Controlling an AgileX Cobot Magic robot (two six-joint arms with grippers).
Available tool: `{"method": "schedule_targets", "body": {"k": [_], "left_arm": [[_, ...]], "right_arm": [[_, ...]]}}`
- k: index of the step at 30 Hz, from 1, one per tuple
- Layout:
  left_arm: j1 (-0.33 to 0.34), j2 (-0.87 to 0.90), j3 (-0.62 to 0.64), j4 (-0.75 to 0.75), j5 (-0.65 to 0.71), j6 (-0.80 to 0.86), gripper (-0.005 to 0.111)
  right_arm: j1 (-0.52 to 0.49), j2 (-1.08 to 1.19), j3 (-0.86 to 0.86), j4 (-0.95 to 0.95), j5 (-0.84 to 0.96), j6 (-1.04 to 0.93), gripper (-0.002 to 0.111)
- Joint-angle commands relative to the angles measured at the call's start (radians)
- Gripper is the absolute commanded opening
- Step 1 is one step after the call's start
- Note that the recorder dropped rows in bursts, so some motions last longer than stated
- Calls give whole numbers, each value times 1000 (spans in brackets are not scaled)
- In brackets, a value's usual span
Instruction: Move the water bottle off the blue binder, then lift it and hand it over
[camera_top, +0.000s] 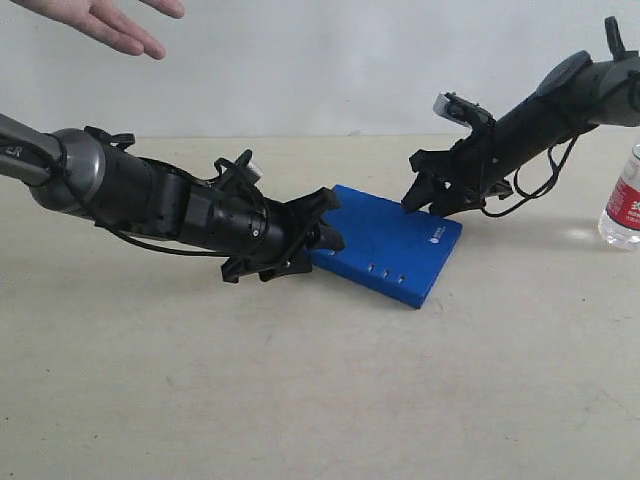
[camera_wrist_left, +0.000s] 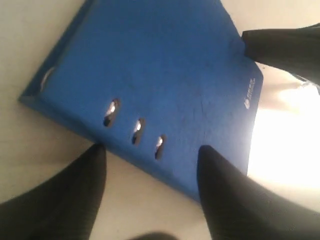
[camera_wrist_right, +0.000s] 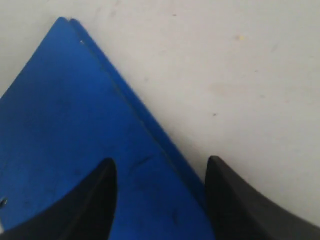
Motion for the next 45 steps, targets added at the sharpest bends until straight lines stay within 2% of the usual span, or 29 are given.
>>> {"method": "schedule_targets", "body": {"k": [1,4,15,18,20,23,24,29,33,39,42,45], "left_arm": [[-5,0,-4,-3,-30,37,52],[-3,0,-1,-3,-34,37,52],[17,0,21,-3,-97,42,52],[31,0,21,17,-77,67,52],[40,0,21,49,-82,67,52],[56,0,24,60,-79,56,52],[65,0,27,60,-79,45,52],[112,0,48,32,-73,26,52],[126,0,49,-3,8,145,52],[128,9,-10,-3,74,227,52],[128,42,-69,-3,180,244,52],[128,76,-122,-3,217,242,52]], "right_arm": [[0,0,-2,147,213,-58,49],[14,-8,1,143,213,-4,49],[92,16,1,125,213,-5,49],[115,21,1,122,213,-105,46],[119,21,1,124,213,-193,36],[112,19,-2,120,213,-212,6],[108,19,-2,120,213,-213,0],[59,19,-2,138,213,-241,0],[6,16,1,205,213,-265,0],[-50,-13,1,229,213,-241,0],[-49,-33,1,239,213,-212,0],[-43,-70,19,240,213,-185,0]]}}
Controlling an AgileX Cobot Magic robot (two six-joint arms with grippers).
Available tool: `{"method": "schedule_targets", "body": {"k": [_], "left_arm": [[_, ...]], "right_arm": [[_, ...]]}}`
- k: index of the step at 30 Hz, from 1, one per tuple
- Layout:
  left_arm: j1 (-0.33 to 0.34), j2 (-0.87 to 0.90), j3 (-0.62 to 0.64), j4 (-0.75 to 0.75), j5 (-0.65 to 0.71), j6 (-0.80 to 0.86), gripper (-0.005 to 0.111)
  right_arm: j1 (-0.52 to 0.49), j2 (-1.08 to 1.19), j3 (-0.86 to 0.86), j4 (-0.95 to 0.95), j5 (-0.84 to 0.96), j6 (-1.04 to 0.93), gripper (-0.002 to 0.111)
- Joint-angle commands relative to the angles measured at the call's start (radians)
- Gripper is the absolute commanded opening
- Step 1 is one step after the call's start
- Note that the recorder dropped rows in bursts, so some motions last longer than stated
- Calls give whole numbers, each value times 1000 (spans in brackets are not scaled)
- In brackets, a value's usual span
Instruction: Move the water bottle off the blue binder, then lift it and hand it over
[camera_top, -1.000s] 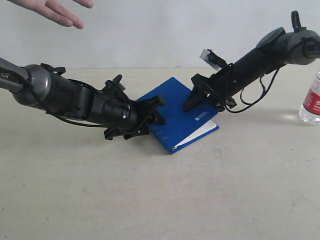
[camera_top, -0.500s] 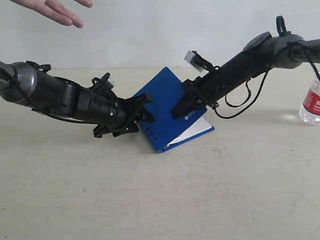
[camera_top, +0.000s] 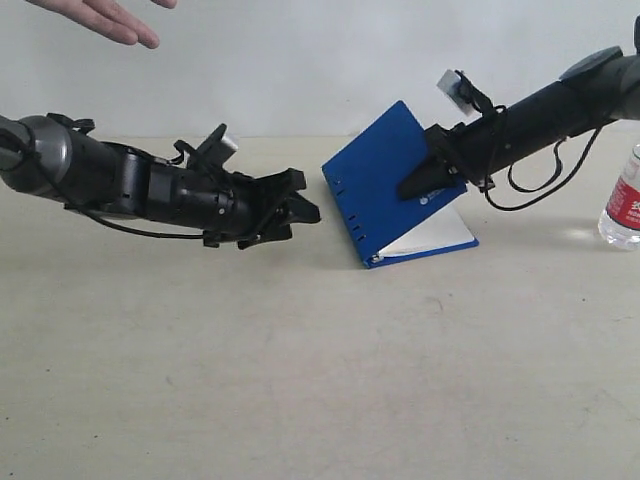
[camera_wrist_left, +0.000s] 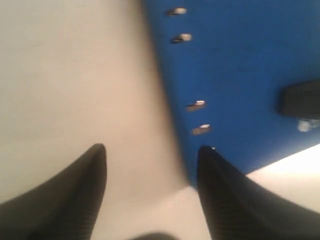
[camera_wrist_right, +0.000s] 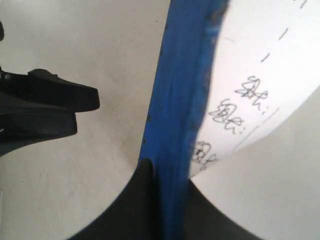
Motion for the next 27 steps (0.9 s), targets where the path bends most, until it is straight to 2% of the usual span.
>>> {"method": "schedule_targets", "body": {"k": [1,14,22,27], "left_arm": [[-1,44,-70,0,77,13,52],[1,98,-112,0,64,20,52],[19,98,-112,0,188,13,52],[42,98,-105,0,192,-5,52]], "right_arm": [[1,-71,36,3,-9,17,0],[3,-108,250,-10,-9,-30,0],[3,-108,375,-46,-9,33,0],[3,-108,379,-3,-9,-108,2]]}}
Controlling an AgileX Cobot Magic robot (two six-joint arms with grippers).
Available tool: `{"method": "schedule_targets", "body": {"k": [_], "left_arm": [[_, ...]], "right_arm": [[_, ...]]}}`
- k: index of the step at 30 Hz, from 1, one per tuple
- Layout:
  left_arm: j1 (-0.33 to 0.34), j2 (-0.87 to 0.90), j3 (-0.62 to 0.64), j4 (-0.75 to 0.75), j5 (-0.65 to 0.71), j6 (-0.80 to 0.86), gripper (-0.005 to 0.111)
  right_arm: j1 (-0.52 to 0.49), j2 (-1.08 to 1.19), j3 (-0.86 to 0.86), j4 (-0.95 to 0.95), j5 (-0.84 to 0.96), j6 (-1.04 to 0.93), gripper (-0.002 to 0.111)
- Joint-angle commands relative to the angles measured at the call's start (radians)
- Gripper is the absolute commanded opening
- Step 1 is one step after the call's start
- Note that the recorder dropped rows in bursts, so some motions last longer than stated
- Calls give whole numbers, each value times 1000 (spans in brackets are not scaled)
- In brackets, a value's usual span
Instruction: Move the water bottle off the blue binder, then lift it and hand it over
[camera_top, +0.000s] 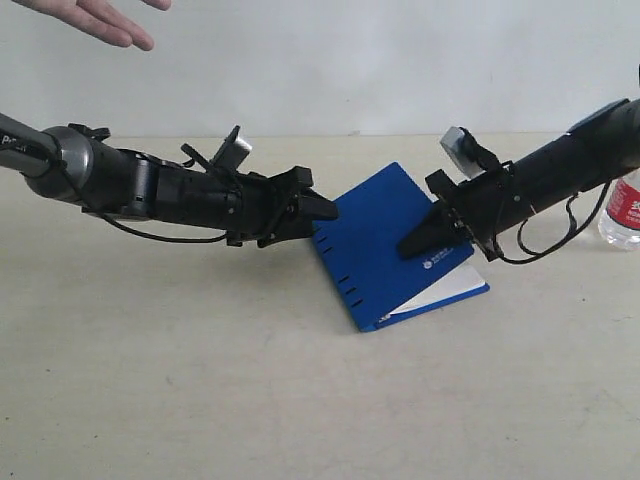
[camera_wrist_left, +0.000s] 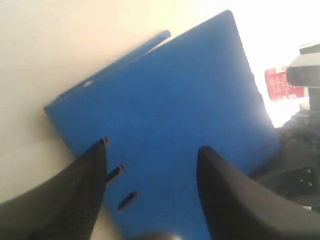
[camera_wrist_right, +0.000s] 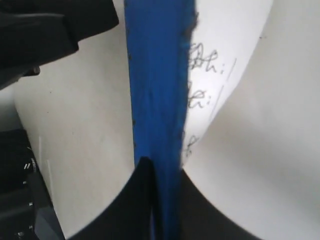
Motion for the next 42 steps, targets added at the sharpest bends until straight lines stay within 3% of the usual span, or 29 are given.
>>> {"method": "schedule_targets", "body": {"k": [1,3,7,9,15,21,30,42], "left_arm": [[21,-3,2,-2,21,-31,52],[34,-3,10,-2,47,-38,52],[62,-3,31,-2,147,-26,52],[76,-3,45,-2,176,-19,52],[93,-3,108,-2,181,-21,52],[65,-3,125,-2,181,-62,52],[-13,-3,105,-2,68,-75,52],[-14,-3,35,-2,81,-75,52]], "right_arm": [[0,-4,11,-24,-9,-129,5],[0,-6,1,-32,-9,-151,18],[0,-24,-44,-109,-9,-184,55],[-3,-41,-69,-153,-9,-184,64],[-46,-116,-153,-216,-9,-121,60],[-99,-88,-171,-259,-9,50,61],[-92,88,-171,-131,-9,71,61],[-30,109,-171,-10,-9,64,60]]}}
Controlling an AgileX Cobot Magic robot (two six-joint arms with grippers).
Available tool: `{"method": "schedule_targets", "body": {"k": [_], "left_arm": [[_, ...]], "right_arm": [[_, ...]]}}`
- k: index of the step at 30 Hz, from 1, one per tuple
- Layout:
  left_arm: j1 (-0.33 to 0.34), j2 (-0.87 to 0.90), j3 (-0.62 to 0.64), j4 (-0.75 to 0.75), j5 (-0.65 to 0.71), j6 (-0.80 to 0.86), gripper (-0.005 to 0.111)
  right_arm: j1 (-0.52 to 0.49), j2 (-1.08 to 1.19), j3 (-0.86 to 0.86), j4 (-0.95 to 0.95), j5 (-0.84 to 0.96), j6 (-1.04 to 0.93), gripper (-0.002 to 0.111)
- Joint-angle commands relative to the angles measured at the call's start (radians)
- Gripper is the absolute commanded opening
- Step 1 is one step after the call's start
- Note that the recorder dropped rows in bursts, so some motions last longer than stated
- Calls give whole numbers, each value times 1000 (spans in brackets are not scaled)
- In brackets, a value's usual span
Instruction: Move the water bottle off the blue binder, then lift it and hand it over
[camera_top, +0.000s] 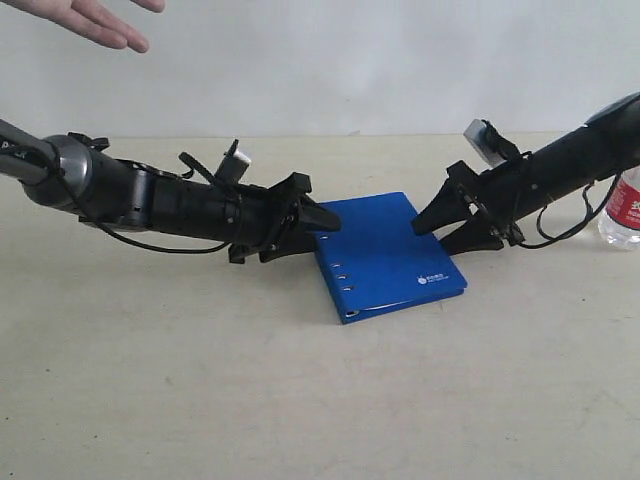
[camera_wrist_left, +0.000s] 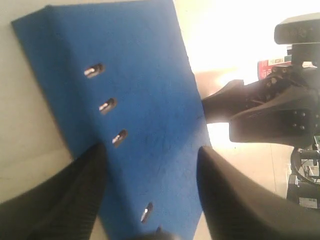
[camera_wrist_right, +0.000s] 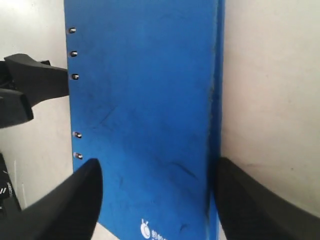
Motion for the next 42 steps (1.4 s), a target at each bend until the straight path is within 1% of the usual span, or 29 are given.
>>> {"method": "schedule_targets", "body": {"k": [1,3,5,6,7,10,11,17,20,26,28,31,32,37,40,42], "left_arm": [[-7,-1,-7,0,44,-6,52],[-7,-1,-7,0,96,10,52],[-7,-1,-7,0,139,52,52],[-7,-1,-7,0,139,60,52],[-7,-1,-7,0,135,62,52],[-7,-1,-7,0,65,39,51],[-5,-1,-7,0,26,26,51],[15,-1,-7,0,-85,-78,50],[15,-1,-7,51,-111,-119,50],[15,-1,-7,68,-158,-156,50],[15,-1,-7,95,-157,-169,50],[2,-1,-7,186,-173,-204,50],[-16,-1,-7,232,-192,-221,50],[-105,-12,-16,525,-364,-391,44],[-156,-43,-36,692,-423,-502,43],[-185,-66,-55,826,-456,-613,43]], "right_arm": [[34,10,2,32,-14,9,59],[49,10,2,28,-14,11,51],[64,12,2,9,-14,9,38],[71,12,2,1,-14,7,31],[73,14,2,-13,-14,7,25],[80,14,2,-69,-14,7,4],[80,14,2,-84,-14,7,0],[80,14,2,-106,-14,13,0],[80,14,2,-106,-14,13,0],[80,14,2,-106,-14,10,0],[80,14,2,-106,-14,10,0],[80,14,2,-106,-14,10,0],[80,14,2,-106,-14,10,0],[80,14,2,-106,-14,8,0],[80,14,2,-106,-14,8,0],[80,14,2,-106,-14,8,0]]}}
